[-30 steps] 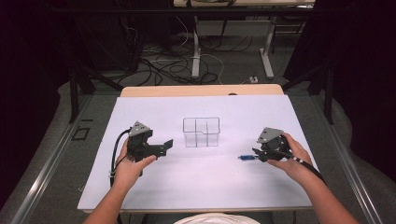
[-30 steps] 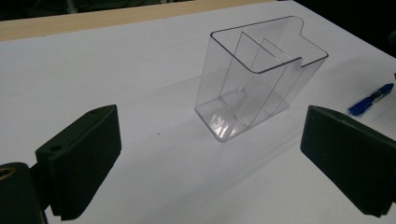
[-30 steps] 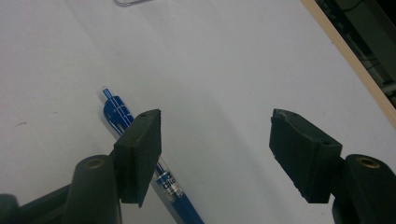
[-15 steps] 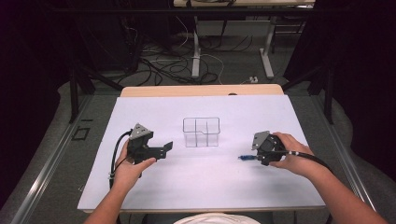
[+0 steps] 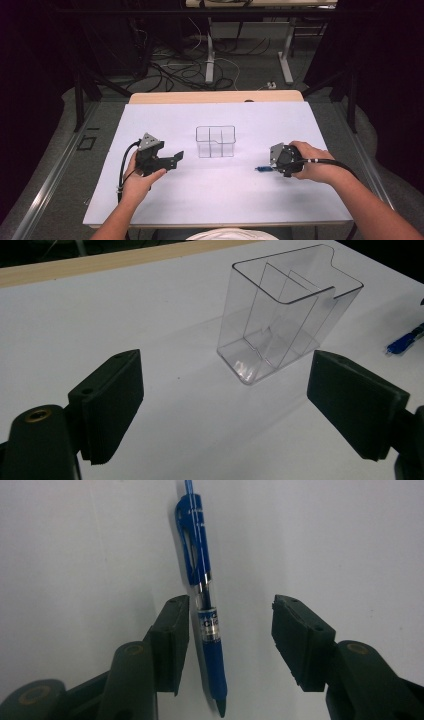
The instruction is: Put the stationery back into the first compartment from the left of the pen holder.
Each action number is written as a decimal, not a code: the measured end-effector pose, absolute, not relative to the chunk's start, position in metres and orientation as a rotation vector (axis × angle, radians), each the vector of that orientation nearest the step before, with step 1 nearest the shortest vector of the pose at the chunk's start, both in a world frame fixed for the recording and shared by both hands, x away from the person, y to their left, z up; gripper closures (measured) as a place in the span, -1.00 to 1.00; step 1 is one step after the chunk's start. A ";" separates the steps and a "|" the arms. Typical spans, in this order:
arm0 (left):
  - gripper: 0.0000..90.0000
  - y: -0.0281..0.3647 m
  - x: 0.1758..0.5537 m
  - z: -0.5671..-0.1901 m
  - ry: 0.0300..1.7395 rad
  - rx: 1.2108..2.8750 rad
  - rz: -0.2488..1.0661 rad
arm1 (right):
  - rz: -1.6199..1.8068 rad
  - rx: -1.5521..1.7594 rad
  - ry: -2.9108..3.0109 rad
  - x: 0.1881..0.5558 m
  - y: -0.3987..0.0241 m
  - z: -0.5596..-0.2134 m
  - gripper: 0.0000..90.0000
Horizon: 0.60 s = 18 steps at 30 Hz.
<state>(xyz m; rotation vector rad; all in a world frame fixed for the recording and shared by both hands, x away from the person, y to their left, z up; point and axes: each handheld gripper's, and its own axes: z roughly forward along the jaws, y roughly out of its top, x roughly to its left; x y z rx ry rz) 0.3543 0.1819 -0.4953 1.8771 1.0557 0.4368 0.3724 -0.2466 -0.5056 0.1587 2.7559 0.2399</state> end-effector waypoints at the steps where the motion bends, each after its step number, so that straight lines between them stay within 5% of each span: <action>1: -0.67 0.182 0.354 -0.496 1.057 1.870 0.444 | 0.240 0.159 2.756 0.372 -0.247 -0.506 0.18; 18: -0.66 0.182 0.355 -0.498 1.053 1.899 0.451 | 0.125 0.111 2.804 0.375 -0.258 -0.521 0.45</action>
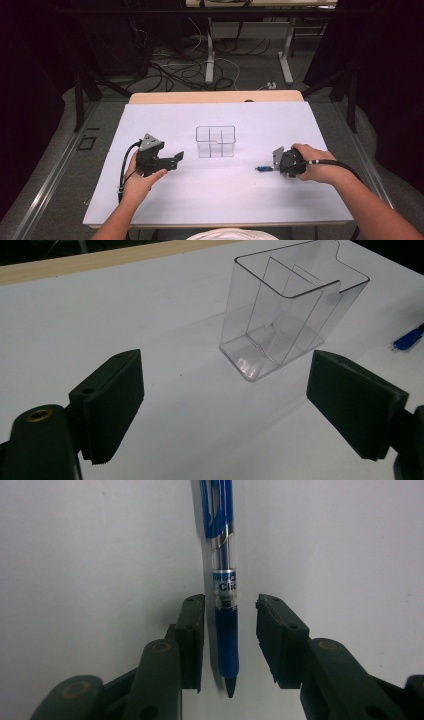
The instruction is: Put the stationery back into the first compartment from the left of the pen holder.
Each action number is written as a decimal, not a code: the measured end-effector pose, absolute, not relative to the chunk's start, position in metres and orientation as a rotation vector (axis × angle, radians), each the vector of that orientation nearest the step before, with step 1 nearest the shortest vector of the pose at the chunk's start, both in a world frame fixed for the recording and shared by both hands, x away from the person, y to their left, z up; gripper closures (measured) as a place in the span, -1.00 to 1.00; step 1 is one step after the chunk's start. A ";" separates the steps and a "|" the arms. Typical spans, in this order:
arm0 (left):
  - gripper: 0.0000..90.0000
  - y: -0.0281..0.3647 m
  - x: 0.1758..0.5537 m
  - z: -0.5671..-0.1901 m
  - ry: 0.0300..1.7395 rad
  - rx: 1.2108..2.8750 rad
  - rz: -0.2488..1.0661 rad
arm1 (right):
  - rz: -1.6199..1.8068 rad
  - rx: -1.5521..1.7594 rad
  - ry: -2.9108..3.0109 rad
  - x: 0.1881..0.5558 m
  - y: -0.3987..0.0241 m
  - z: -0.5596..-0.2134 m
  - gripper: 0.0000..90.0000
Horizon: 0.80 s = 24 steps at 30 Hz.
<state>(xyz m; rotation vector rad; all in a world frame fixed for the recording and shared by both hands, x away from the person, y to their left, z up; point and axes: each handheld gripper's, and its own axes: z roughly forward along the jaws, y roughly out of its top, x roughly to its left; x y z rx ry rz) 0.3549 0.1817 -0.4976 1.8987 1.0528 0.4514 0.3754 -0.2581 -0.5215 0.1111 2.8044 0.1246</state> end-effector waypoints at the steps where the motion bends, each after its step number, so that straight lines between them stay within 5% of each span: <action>1: -0.66 0.181 0.355 -0.498 1.051 1.897 0.450 | 0.117 0.111 2.805 0.375 -0.259 -0.522 0.46; 24: -0.66 0.181 0.355 -0.498 1.053 1.906 0.445 | 0.096 0.041 2.815 0.378 -0.256 -0.529 0.76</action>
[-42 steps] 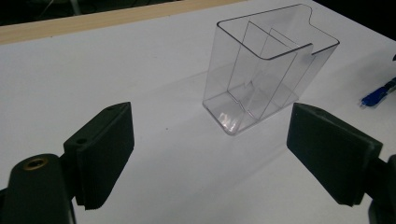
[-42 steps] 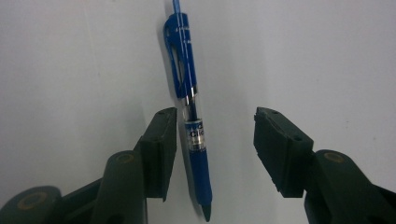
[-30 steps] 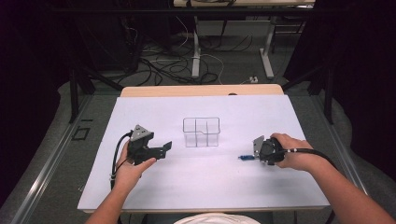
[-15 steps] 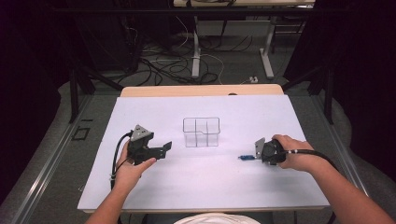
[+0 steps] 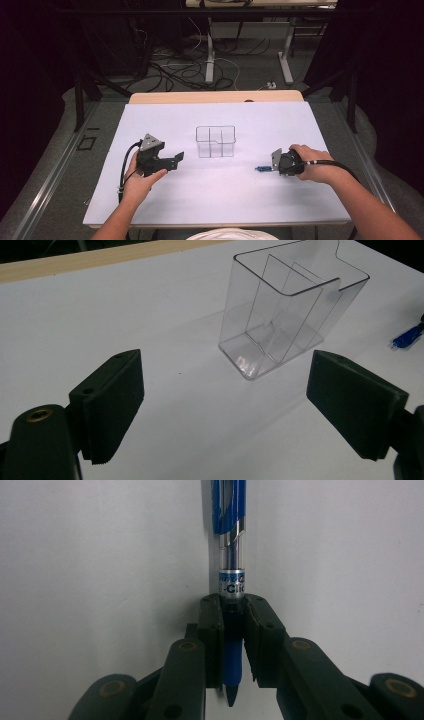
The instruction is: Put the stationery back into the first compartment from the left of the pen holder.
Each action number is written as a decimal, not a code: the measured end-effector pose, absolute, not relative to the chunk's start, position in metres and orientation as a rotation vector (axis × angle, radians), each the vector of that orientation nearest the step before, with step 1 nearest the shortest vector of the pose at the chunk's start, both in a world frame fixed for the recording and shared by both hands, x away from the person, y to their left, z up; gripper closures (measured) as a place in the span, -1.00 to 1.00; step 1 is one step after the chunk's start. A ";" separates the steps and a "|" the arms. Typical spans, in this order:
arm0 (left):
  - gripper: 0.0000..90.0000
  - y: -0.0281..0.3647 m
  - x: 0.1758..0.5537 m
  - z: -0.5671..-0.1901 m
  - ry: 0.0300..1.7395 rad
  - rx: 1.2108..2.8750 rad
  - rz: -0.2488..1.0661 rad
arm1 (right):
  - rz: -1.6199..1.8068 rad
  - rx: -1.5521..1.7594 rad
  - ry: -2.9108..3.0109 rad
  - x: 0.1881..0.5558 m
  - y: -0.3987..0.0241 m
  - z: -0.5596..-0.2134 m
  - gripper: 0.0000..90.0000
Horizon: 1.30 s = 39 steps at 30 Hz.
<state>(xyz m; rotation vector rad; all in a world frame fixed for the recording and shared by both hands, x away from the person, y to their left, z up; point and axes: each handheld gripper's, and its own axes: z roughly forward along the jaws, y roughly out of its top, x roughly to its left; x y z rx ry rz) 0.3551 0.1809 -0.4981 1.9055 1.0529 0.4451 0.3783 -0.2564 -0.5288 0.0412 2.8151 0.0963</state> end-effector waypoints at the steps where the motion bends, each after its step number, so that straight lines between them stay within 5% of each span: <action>1: -0.66 0.181 0.355 -0.498 1.052 1.906 0.445 | 0.103 0.042 2.812 0.378 -0.256 -0.529 0.76; 39: -0.64 0.181 0.354 -0.496 1.048 1.896 0.446 | 0.361 0.229 2.772 0.367 -0.238 -0.495 0.77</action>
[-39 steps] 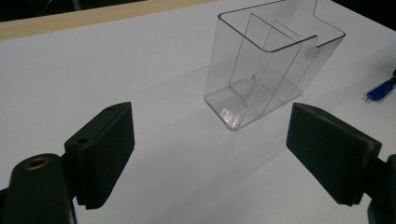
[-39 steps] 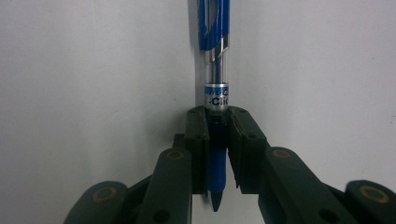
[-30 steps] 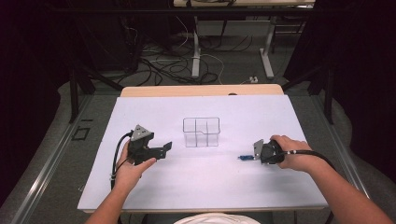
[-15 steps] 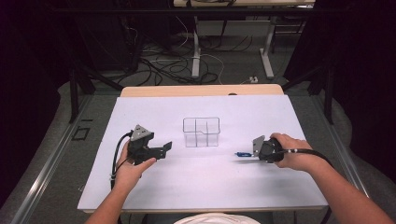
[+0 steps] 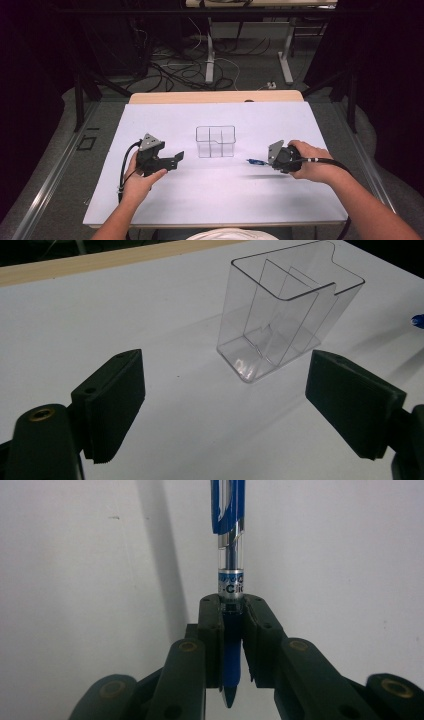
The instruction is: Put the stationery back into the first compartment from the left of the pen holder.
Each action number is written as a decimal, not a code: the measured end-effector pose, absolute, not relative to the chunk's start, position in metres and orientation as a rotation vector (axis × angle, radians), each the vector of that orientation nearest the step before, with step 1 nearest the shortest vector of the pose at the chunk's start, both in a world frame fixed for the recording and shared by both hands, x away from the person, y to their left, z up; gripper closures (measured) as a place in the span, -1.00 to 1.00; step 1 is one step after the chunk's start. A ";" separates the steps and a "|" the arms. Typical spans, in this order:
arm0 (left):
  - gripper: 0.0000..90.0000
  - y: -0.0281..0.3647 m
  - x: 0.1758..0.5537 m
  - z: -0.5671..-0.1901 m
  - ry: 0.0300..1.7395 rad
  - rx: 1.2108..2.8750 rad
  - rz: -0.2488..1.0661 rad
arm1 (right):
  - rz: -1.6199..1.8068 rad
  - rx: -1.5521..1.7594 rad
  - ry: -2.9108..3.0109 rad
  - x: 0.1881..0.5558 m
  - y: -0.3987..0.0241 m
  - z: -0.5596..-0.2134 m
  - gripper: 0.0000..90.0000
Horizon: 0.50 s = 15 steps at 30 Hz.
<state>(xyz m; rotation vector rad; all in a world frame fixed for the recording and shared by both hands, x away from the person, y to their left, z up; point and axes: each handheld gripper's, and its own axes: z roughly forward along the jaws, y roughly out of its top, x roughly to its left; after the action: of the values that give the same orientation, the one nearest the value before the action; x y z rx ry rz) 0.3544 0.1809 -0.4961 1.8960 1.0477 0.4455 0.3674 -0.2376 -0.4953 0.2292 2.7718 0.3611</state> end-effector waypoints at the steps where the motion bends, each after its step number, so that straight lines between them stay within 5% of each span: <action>1: -0.64 0.181 0.354 -0.496 1.047 1.897 0.446 | 0.370 0.233 2.769 0.367 -0.236 -0.495 0.77; 15: -0.60 0.179 0.353 -0.493 1.033 1.910 0.443 | 0.380 -0.018 2.563 0.350 -0.209 -0.481 0.77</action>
<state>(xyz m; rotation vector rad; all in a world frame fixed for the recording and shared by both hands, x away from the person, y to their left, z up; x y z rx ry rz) 0.3529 0.1791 -0.4927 1.9103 1.0335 0.4431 0.3500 -0.2090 -0.4809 -0.0179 2.5632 0.3795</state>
